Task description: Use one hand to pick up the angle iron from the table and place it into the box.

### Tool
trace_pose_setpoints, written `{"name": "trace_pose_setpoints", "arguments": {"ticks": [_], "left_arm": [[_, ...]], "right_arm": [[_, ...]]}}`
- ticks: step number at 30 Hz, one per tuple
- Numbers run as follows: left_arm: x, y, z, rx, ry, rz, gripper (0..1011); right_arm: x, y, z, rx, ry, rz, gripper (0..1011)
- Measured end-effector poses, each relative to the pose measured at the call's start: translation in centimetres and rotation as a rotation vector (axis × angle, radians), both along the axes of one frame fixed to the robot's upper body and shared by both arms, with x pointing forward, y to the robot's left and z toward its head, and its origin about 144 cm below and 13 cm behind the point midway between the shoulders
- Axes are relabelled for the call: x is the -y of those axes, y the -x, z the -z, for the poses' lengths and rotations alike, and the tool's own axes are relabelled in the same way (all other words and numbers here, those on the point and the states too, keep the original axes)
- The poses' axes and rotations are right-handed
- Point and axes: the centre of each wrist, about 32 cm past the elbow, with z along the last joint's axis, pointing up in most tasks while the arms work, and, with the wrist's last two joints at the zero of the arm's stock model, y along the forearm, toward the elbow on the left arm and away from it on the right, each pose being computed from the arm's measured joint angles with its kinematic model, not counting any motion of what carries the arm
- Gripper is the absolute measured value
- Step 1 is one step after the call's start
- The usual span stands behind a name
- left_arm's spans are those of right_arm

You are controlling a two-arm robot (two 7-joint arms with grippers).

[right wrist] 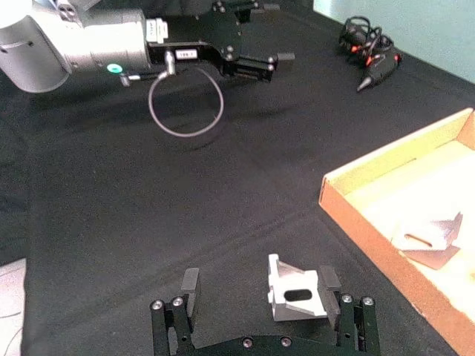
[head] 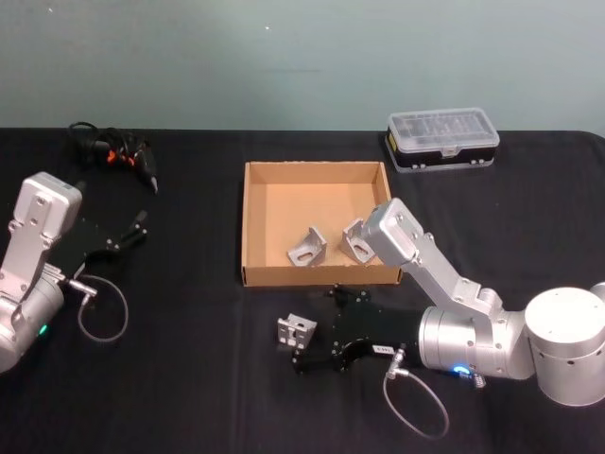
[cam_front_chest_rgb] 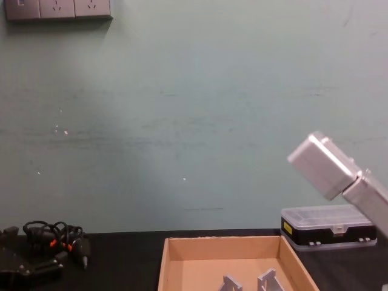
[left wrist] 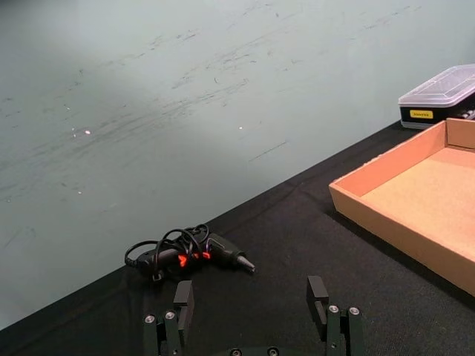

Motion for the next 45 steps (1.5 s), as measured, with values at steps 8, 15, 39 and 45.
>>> {"name": "trace_pose_setpoints", "arguments": {"ticks": [8, 15, 39, 45], "left_arm": [[0.0, 0.0, 0.0, 0.000, 0.000, 0.000, 1000], [0.0, 0.0, 0.0, 0.000, 0.000, 0.000, 1000], [0.0, 0.0, 0.0, 0.000, 0.000, 0.000, 1000], [0.0, 0.0, 0.0, 0.000, 0.000, 0.000, 1000]], "right_arm": [[-0.4, -0.6, 1.0, -0.020, 0.019, 0.004, 1002], [-0.8, -0.8, 1.3, -0.019, 0.040, 0.000, 1002], [-1.8, -1.4, 2.0, -0.010, 0.067, 0.011, 1000], [-1.8, -1.4, 2.0, -0.007, 0.068, 0.011, 883]]}}
